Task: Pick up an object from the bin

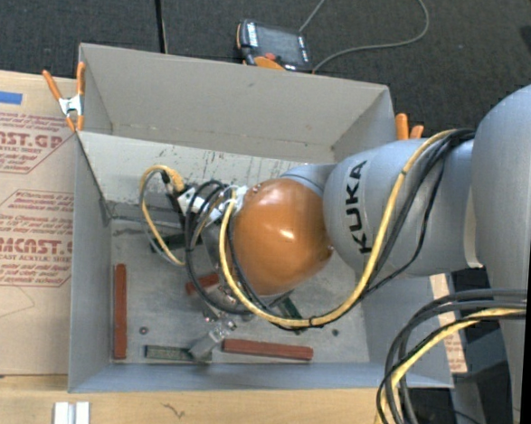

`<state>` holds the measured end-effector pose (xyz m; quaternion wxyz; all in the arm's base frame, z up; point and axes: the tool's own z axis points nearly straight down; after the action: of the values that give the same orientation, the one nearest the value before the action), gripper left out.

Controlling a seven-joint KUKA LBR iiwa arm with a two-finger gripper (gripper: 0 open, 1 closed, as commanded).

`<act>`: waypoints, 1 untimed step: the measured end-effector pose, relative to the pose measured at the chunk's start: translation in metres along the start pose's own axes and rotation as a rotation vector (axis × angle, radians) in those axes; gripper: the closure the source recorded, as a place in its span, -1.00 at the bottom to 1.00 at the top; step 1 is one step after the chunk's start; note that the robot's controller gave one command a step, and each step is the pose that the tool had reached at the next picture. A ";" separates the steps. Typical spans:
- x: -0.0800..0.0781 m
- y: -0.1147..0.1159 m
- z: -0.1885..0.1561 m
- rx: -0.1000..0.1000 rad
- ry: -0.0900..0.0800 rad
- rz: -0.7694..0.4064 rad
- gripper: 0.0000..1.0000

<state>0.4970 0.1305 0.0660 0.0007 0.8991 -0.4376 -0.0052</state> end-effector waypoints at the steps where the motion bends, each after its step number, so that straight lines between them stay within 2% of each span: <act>1: -0.068 -0.050 -0.012 0.005 0.006 -0.419 -1.00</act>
Offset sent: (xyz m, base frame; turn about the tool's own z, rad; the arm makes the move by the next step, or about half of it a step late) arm -0.0014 0.0818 0.0124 -0.4196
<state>0.4942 0.2151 0.0782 -0.0014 0.9705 -0.2410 -0.0017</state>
